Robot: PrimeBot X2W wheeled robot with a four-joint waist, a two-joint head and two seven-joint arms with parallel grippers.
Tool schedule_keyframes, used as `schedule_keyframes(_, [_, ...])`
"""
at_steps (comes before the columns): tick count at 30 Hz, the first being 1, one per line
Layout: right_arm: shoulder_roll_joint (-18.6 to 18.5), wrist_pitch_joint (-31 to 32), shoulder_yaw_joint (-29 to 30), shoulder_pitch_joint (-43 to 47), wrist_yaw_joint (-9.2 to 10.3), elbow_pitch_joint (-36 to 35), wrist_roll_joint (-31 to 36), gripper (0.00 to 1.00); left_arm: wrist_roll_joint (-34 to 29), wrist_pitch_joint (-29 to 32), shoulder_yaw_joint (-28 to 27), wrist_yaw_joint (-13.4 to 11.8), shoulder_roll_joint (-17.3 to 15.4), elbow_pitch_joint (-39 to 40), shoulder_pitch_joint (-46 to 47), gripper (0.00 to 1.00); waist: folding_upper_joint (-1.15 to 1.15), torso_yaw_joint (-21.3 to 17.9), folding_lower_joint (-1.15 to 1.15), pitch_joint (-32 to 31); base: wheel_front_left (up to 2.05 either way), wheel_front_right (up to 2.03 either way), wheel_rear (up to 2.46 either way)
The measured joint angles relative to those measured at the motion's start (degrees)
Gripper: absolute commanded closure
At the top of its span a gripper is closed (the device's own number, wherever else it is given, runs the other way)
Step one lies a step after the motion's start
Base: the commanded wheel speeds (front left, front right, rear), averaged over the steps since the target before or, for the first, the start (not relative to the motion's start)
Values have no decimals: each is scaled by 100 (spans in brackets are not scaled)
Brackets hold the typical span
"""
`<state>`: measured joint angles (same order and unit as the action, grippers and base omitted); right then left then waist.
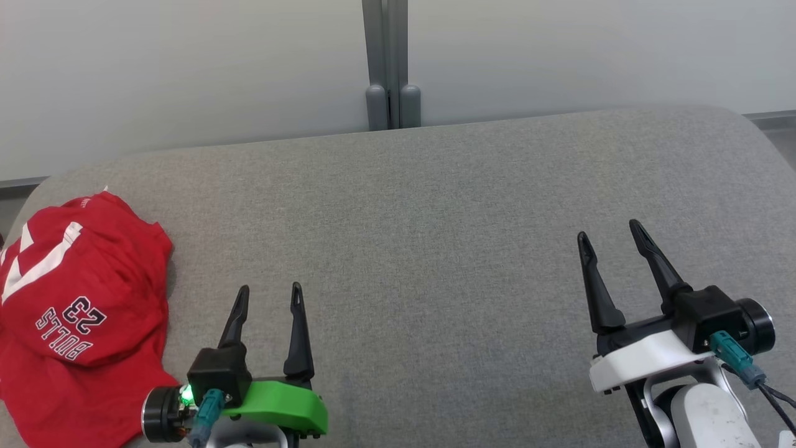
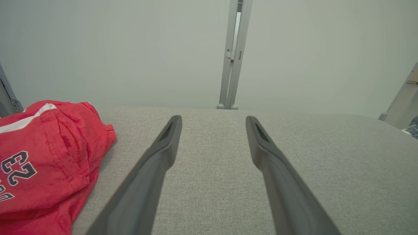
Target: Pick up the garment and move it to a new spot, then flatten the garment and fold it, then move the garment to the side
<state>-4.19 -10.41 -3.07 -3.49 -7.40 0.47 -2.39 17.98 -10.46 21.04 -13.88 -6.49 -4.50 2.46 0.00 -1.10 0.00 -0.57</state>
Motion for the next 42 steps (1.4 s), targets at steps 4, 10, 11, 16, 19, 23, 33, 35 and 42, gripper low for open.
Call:
schedule_keyframes(4, [9,-48,-38,0,-7,12,223,0,-90,-43,104,-100,-16,-2,23,0,0,-3,0,2,0,0,0])
schedule_keyframes(10, [60,-130,-45,29,-9,-3,147,0,160,-123,-102,185,167,126,-22,0,0,7,0,2,0,0,0])
schedule_keyframes(11, [78,-134,-31,53,-8,-8,73,0,223,-134,-186,296,213,149,-58,0,0,11,0,0,0,0,0])
schedule_keyframes(16, [122,-192,-42,102,-9,12,-460,0,404,-198,-582,842,350,48,-251,0,0,18,0,-17,0,0,0])
schedule_keyframes(19, [133,-232,-88,157,-9,49,-682,0,417,-229,-697,1034,358,-21,-287,0,0,12,0,-23,0,0,0])
schedule_keyframes(23, [135,-279,-90,191,-9,71,-758,0,417,-275,-667,1062,366,-36,-291,0,0,-7,0,-26,0,0,0])
schedule_keyframes(33, [137,-381,-119,208,-9,67,-567,0,65,-376,-566,976,368,-100,-302,0,0,-52,0,-53,0,0,0])
schedule_keyframes(35, [137,-393,-133,209,-9,67,-487,0,-10,-401,-544,936,368,-96,-302,0,0,-57,0,-58,0,0,0])
schedule_keyframes(42, [136,-463,-142,213,-9,66,-316,0,-130,-466,-490,872,368,-70,-304,0,0,-23,0,-70,0,0,0])
